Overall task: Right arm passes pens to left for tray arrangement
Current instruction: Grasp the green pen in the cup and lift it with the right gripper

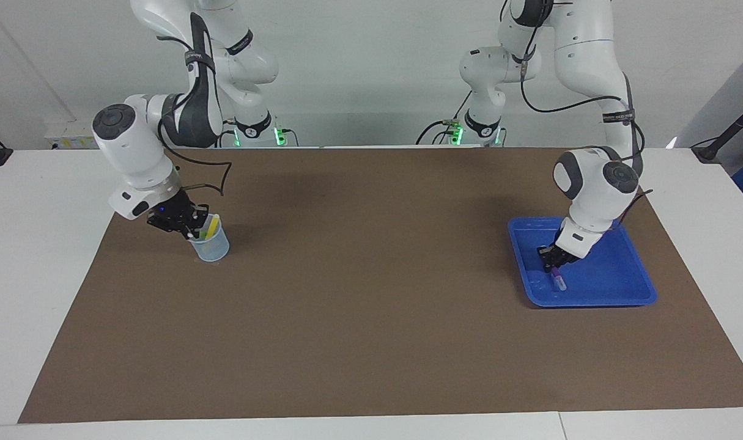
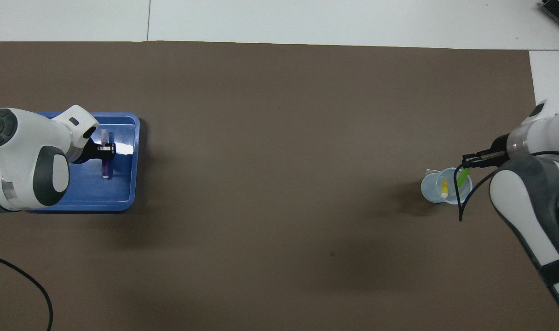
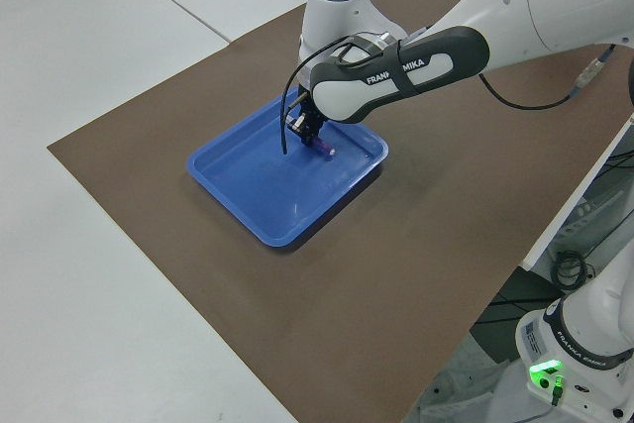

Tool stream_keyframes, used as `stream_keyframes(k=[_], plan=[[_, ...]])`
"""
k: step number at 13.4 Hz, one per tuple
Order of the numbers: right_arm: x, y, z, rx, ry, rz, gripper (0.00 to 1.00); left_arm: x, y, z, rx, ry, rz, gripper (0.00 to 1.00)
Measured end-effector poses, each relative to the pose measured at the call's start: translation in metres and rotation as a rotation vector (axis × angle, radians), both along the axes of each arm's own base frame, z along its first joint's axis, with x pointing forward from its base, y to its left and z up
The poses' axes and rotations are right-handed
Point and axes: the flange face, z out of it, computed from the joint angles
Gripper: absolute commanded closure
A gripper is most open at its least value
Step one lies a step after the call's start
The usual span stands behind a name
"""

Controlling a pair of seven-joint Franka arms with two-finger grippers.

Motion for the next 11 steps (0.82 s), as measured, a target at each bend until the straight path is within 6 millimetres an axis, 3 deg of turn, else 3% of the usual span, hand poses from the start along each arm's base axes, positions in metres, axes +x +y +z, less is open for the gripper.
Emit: stream_keyframes(k=[3, 5, 8, 11], plan=[[0.006, 0.006, 0.082, -0.001, -0.006, 0.011, 1.0, 0.0, 0.0, -0.002, -0.001, 0.004, 0.001, 0.0], [0.003, 0.02, 0.115, 0.008, -0.005, 0.033, 1.0, 0.0, 0.0, -0.001, -0.004, 0.01, 0.005, 0.0], [-0.003, 0.071, 0.149, 0.144, -0.042, -0.01, 1.0, 0.007, 0.001, 0.016, -0.06, 0.048, 0.054, 0.0], [-0.007, 0.137, 0.164, 0.279, -0.062, -0.17, 1.0, 0.014, 0.001, 0.054, -0.112, 0.103, 0.079, 0.0]])
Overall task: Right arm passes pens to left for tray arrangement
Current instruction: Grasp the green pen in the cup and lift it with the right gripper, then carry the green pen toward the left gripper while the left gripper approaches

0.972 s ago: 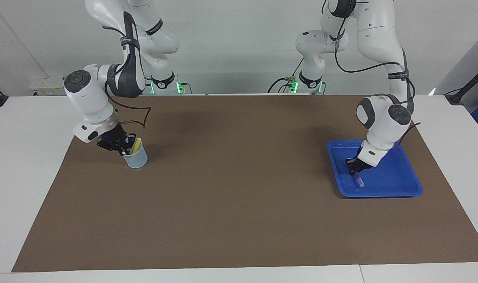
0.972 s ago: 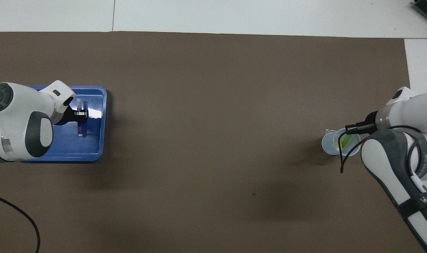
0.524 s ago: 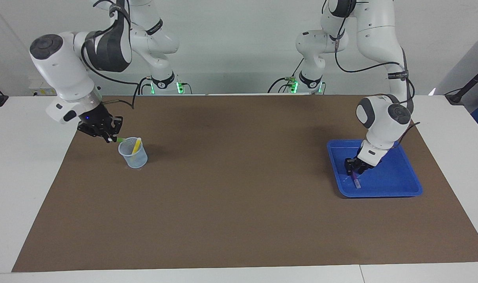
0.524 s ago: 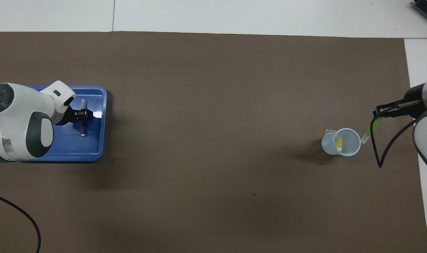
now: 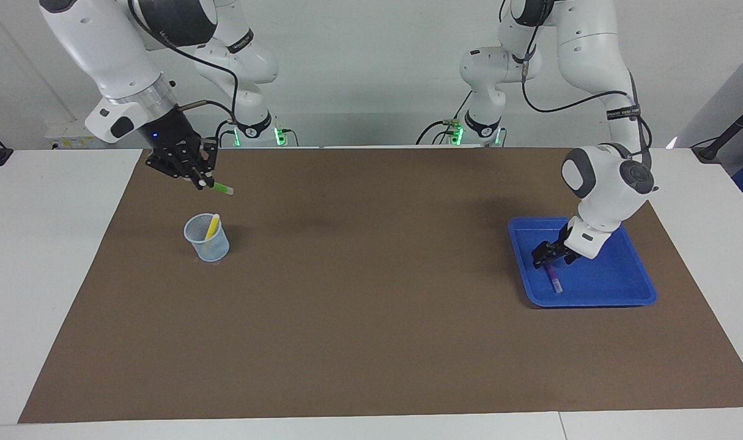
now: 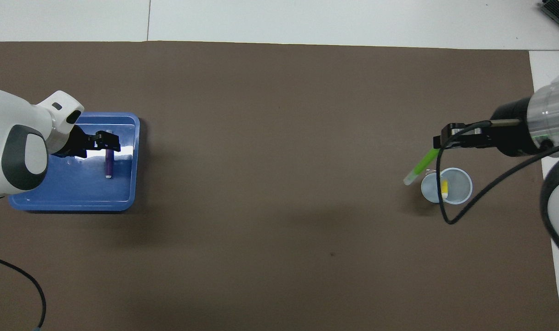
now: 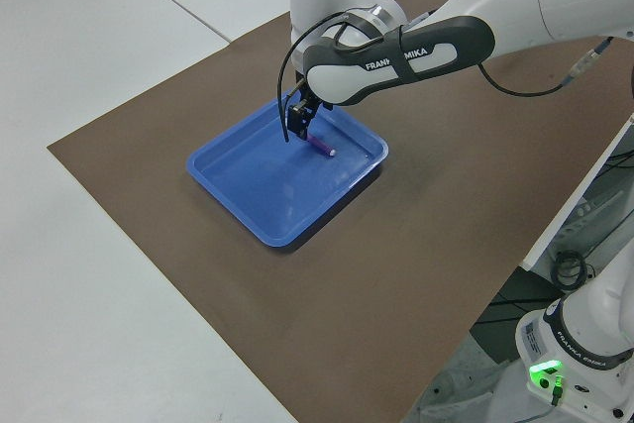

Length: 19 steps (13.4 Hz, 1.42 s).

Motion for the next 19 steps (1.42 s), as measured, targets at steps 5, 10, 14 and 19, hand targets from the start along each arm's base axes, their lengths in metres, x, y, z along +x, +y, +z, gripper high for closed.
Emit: stream_keyframes(k=[5, 10, 14, 19], plan=[[-0.002, 0.106, -0.001, 0.221, -0.063, -0.323, 1.0, -0.003, -0.024, 0.094, -0.058, 0.092, 0.207, 0.0], [-0.02, 0.178, -0.03, 0.372, -0.137, -0.517, 1.0, -0.022, -0.084, 0.164, -0.162, 0.17, 0.665, 0.0], [-0.047, 0.223, -0.053, 0.465, -0.195, -0.555, 1.0, -0.042, -0.117, 0.208, -0.234, 0.247, 1.016, 0.0], [-0.072, 0.254, -0.072, 0.501, -0.211, -0.536, 1.0, -0.046, -0.164, 0.227, -0.405, 0.404, 1.278, 0.0]])
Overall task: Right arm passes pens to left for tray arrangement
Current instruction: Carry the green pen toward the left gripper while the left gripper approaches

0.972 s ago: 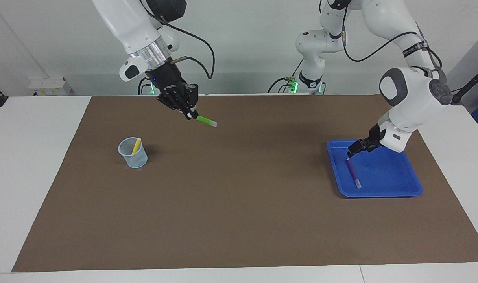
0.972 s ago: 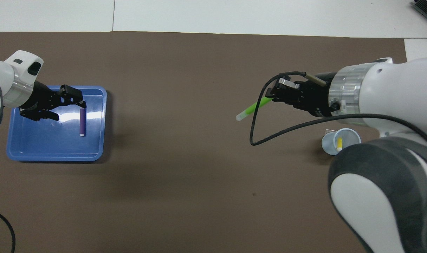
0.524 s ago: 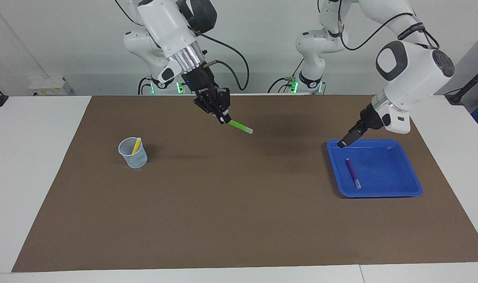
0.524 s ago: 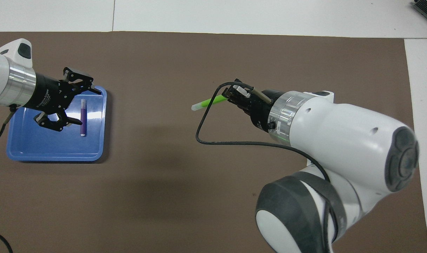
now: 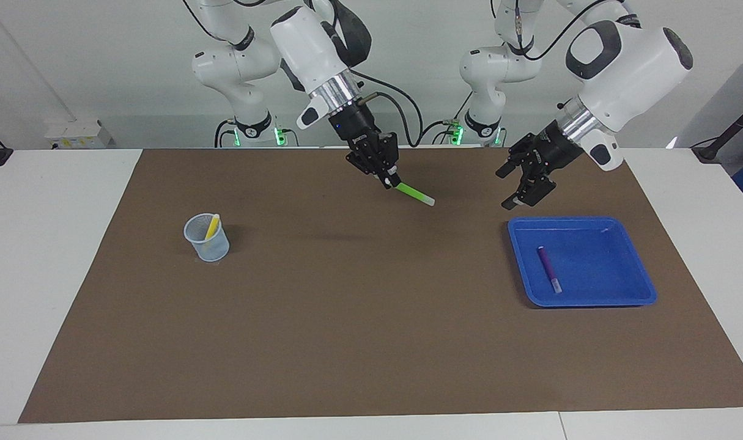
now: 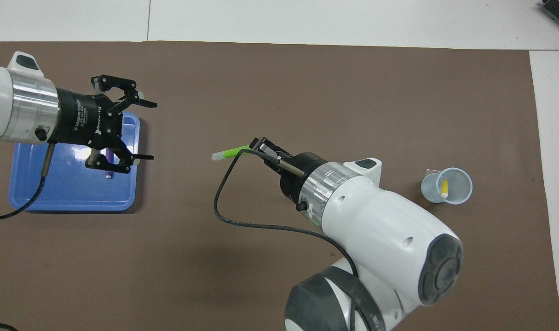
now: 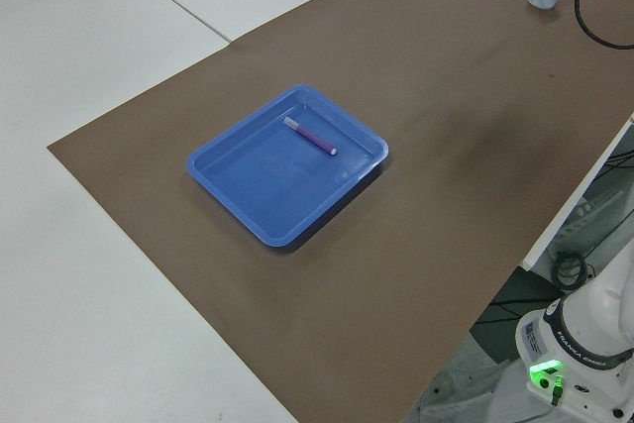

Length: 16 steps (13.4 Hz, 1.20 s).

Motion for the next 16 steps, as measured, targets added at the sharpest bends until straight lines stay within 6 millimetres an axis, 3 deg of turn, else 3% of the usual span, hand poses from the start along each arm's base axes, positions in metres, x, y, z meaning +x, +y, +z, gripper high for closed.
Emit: stream_keyframes(k=[3, 5, 11, 14, 16], plan=[[-0.016, 0.023, -0.01, 0.042, -0.006, -0.005, 1.0, -0.008, -0.045, -0.01, -0.048, 0.021, 0.099, 0.0], [-0.02, 0.03, -0.013, 0.05, -0.004, -0.002, 1.0, -0.018, -0.063, -0.022, -0.061, 0.031, 0.144, 0.0], [-0.02, 0.03, -0.014, 0.049, -0.003, -0.002, 1.0, -0.041, -0.065, -0.027, -0.053, 0.074, 0.186, 0.0], [-0.019, 0.028, -0.014, 0.049, -0.003, -0.006, 1.0, -0.054, -0.068, -0.043, -0.035, 0.101, 0.183, 0.0], [-0.017, 0.027, -0.014, 0.049, -0.002, -0.01, 1.0, -0.066, -0.08, -0.052, -0.029, 0.089, 0.183, 0.0]])
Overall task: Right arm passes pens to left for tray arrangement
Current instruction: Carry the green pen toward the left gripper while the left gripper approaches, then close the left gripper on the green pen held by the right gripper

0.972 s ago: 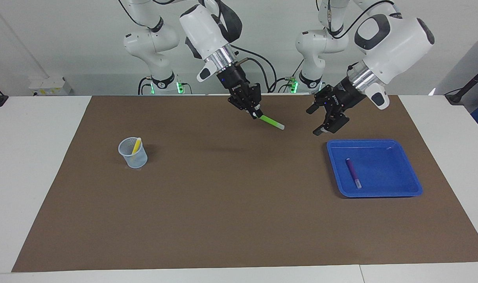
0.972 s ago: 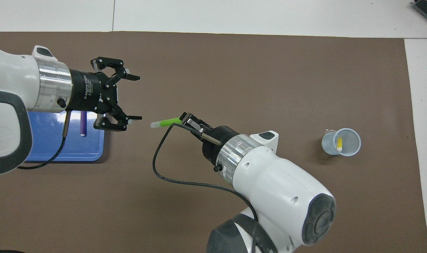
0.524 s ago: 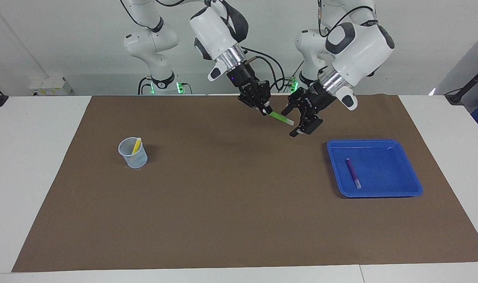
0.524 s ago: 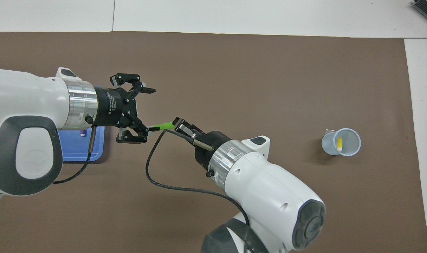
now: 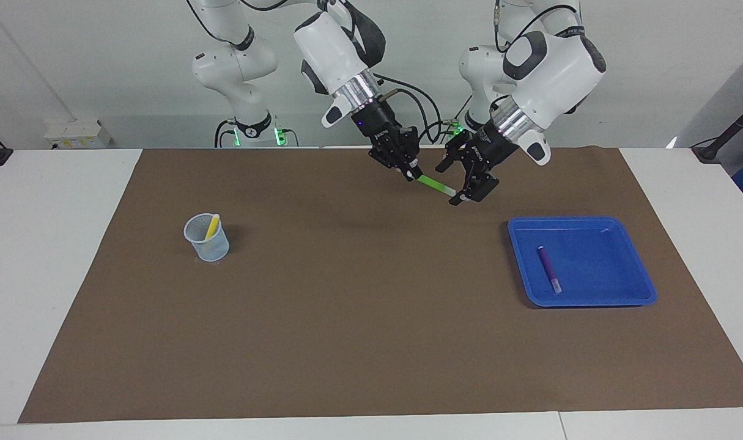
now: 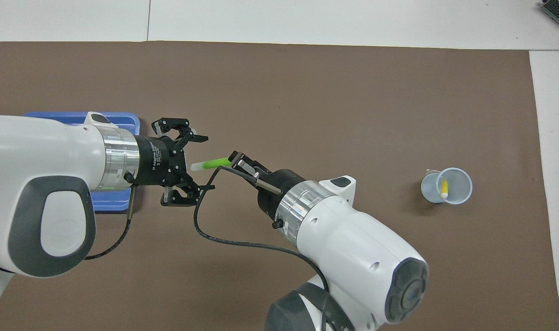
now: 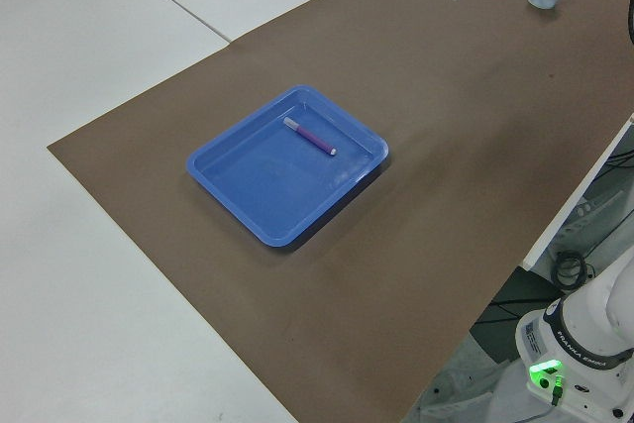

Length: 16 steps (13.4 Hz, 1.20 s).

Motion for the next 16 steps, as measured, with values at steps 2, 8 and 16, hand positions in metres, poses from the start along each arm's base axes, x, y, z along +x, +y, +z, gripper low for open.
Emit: stream_keyframes(k=[2, 8, 16], plan=[[0.004, -0.005, 0.0, 0.0, 0.001, -0.011, 1.0, -0.007, -0.008, -0.003, 0.001, -0.004, 0.008, 0.03], [0.012, -0.015, -0.001, -0.005, -0.002, -0.027, 1.0, -0.008, -0.009, 0.0, -0.002, -0.017, 0.022, 0.11], [0.011, -0.014, -0.001, -0.005, -0.002, -0.025, 1.0, -0.009, -0.028, 0.007, -0.028, -0.094, 0.097, 0.19]])
